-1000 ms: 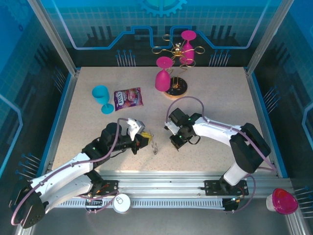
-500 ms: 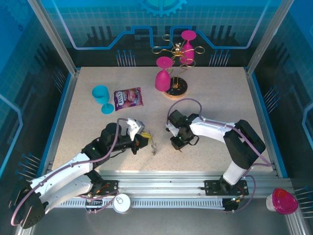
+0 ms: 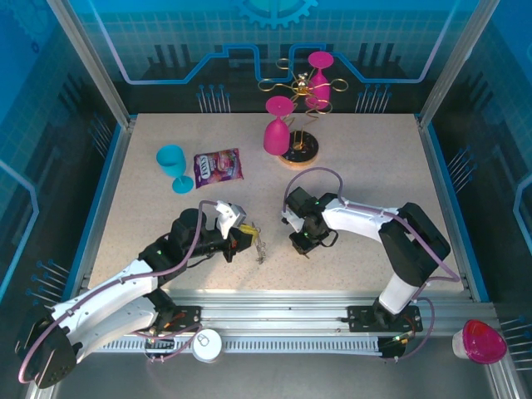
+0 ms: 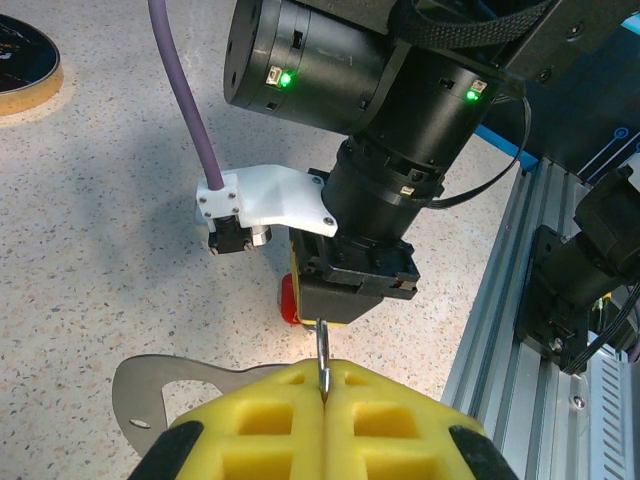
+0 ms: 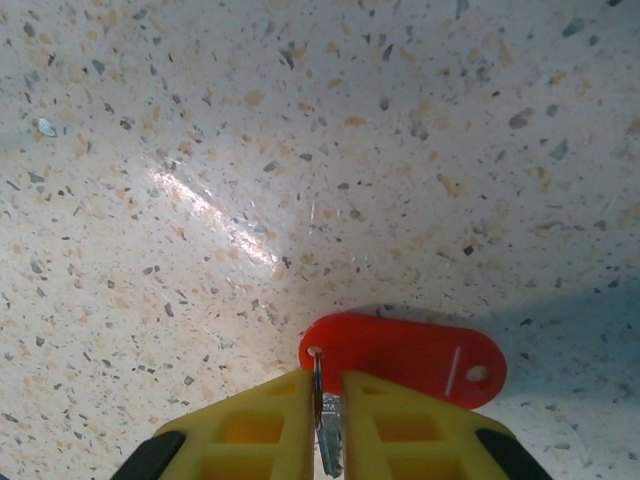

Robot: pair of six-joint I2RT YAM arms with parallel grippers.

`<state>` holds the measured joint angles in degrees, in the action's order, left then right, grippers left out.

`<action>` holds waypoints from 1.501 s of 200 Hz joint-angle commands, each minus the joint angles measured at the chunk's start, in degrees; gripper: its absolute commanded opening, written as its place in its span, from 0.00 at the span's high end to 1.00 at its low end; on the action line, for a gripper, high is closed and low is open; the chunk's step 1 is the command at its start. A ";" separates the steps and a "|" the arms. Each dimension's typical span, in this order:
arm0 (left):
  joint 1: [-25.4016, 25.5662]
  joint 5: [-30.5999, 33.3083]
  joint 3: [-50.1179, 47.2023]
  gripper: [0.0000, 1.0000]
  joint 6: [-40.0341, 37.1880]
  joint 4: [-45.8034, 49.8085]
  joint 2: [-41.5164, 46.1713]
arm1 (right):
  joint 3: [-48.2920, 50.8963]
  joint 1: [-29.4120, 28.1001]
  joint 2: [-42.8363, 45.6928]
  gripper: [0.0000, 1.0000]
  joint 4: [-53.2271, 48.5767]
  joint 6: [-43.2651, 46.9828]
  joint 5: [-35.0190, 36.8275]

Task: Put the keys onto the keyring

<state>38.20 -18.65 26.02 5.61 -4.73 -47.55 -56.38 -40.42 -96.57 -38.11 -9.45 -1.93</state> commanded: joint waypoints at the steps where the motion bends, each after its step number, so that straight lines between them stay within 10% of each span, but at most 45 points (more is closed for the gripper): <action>1: -0.23 -0.01 -0.46 1.00 -0.55 -0.84 0.27 | -1.34 0.61 -0.88 0.85 -1.31 0.01 -0.92; 300: -0.24 0.10 -0.35 1.00 -0.65 -0.08 0.71 | -1.76 0.61 -1.10 0.89 -1.53 0.18 -0.88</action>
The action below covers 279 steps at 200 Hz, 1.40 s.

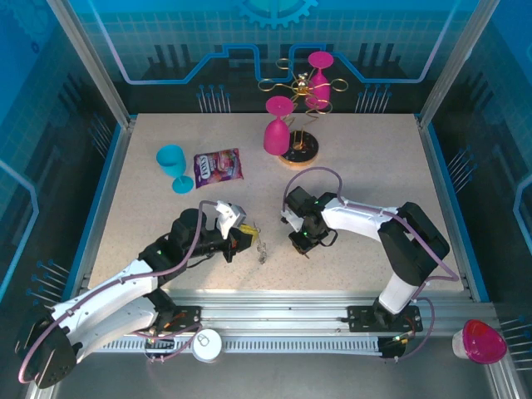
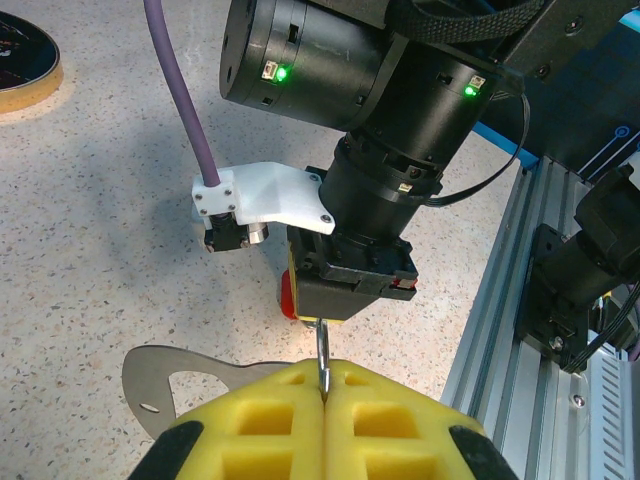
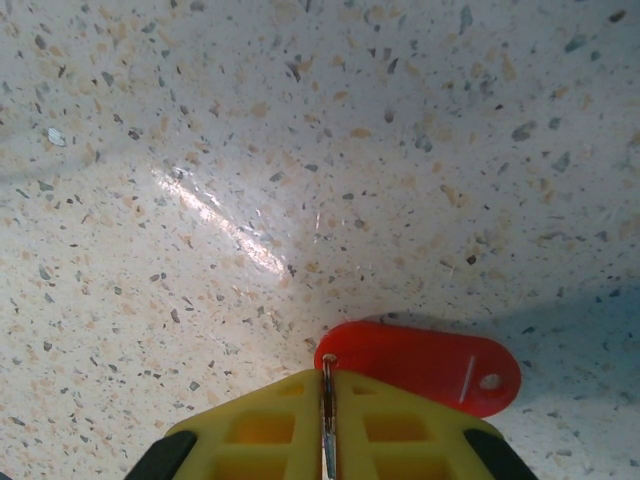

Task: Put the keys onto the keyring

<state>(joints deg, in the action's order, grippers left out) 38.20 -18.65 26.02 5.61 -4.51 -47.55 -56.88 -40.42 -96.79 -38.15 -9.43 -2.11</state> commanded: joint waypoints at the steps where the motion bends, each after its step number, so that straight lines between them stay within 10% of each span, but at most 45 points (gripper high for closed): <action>1: -0.23 0.10 -0.35 1.00 -0.67 -0.26 0.70 | -1.28 0.61 -0.91 0.89 -1.44 0.14 -0.70; 148: -0.24 0.02 -0.49 1.00 -0.70 0.10 0.75 | -1.45 0.61 1.25 1.00 -1.73 0.64 -0.55; 279: -0.24 -3.34 -1.76 1.00 -2.69 -5.84 -4.06 | 8.16 -11.25 26.08 1.00 13.06 22.24 -11.76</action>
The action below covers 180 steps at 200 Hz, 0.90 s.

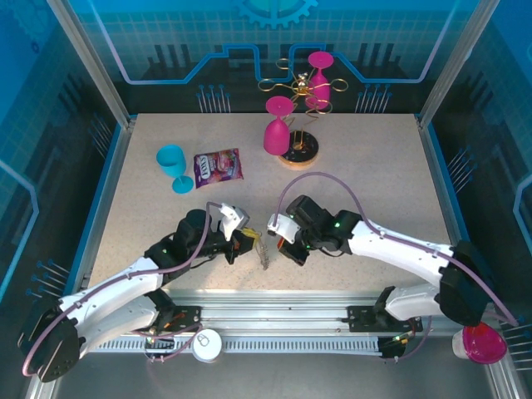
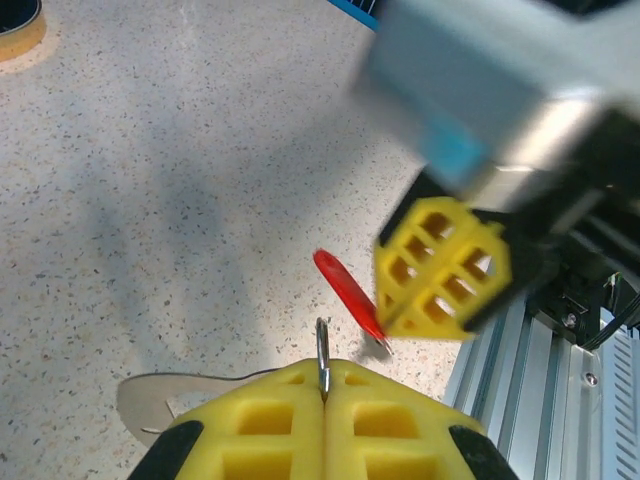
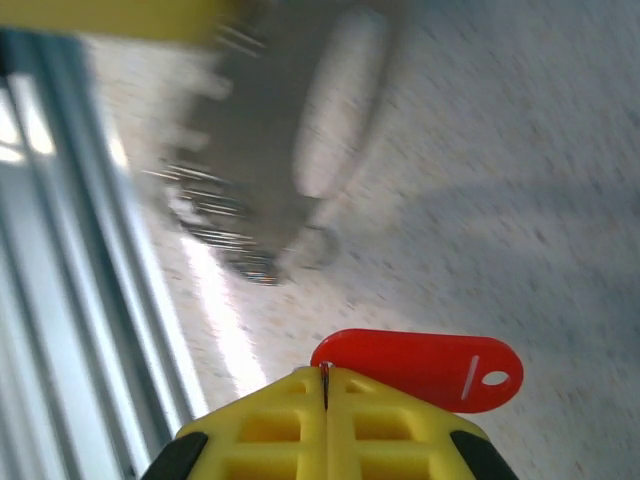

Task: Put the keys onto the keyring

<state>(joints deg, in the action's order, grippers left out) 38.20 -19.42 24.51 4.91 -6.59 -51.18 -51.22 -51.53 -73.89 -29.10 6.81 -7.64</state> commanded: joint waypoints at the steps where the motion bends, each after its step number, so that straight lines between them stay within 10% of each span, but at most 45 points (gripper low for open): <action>1: -0.28 -2.65 -0.25 1.00 -2.04 -3.82 -0.42 | 2.56 -0.15 3.29 1.00 4.03 6.10 -6.54; 45: -0.28 -4.51 -0.12 1.00 -1.83 -5.36 -1.07 | 1.18 -0.33 2.74 1.00 0.78 9.35 -12.99; 109: -0.25 -2.55 -0.19 1.00 -1.93 -4.92 -0.94 | -6.57 -0.94 -4.40 1.00 -5.39 7.93 -40.35; 180: -0.23 -3.61 -0.45 1.00 -1.57 -2.62 1.28 | -3.96 2.78 -3.51 1.00 6.46 -3.10 -16.77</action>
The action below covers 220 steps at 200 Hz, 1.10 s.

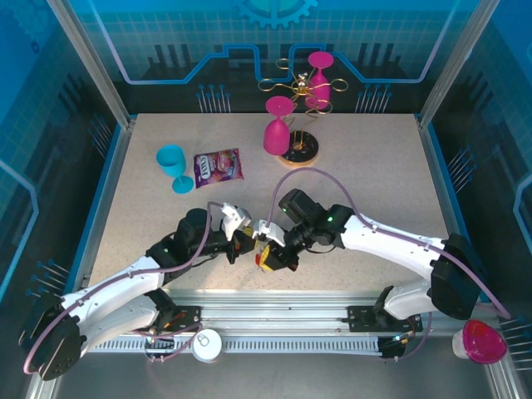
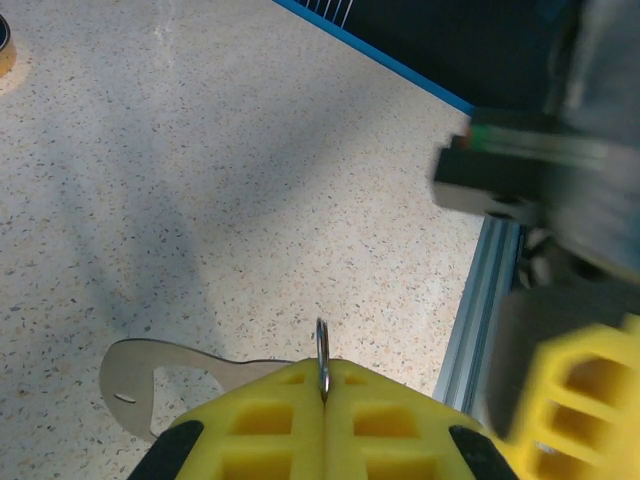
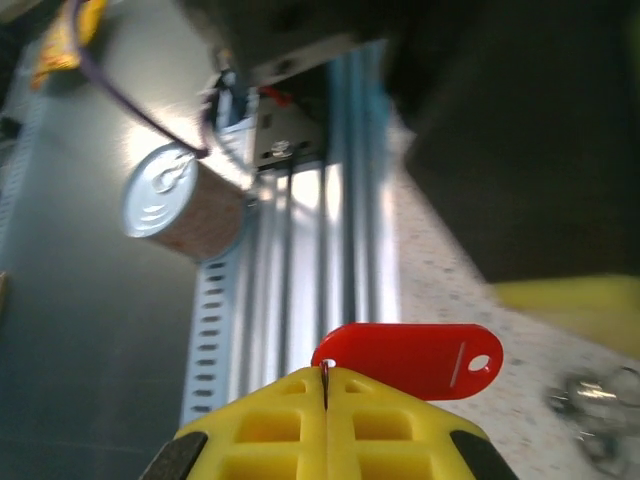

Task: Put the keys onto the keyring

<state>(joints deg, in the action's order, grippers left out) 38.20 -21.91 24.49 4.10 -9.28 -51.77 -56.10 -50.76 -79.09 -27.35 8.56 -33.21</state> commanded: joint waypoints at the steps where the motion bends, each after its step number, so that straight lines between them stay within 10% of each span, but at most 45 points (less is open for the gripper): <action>1: -0.23 -1.12 -0.46 1.00 -0.80 0.06 1.90 | 0.99 2.04 1.76 1.00 4.82 -4.94 9.14; 70: -0.27 -0.46 -0.61 1.00 -1.02 1.01 2.55 | 3.28 4.06 5.51 1.00 6.39 -9.59 17.53; 159: -0.28 0.14 -0.53 1.00 -1.84 1.02 2.26 | 5.32 2.80 12.92 1.00 3.60 0.64 -5.51; 198: -0.23 -1.40 -0.63 1.00 -2.43 0.67 1.85 | 10.84 2.69 19.02 1.00 10.51 3.05 22.18; 220: -0.23 -2.32 -0.64 1.00 -1.74 -0.23 1.20 | 14.73 2.47 20.51 1.00 18.39 8.65 26.53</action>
<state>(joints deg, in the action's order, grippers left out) 37.93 -21.82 24.21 2.92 -7.84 -50.19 -44.82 -48.03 -59.75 -17.67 10.63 -17.41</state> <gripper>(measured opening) 0.046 0.057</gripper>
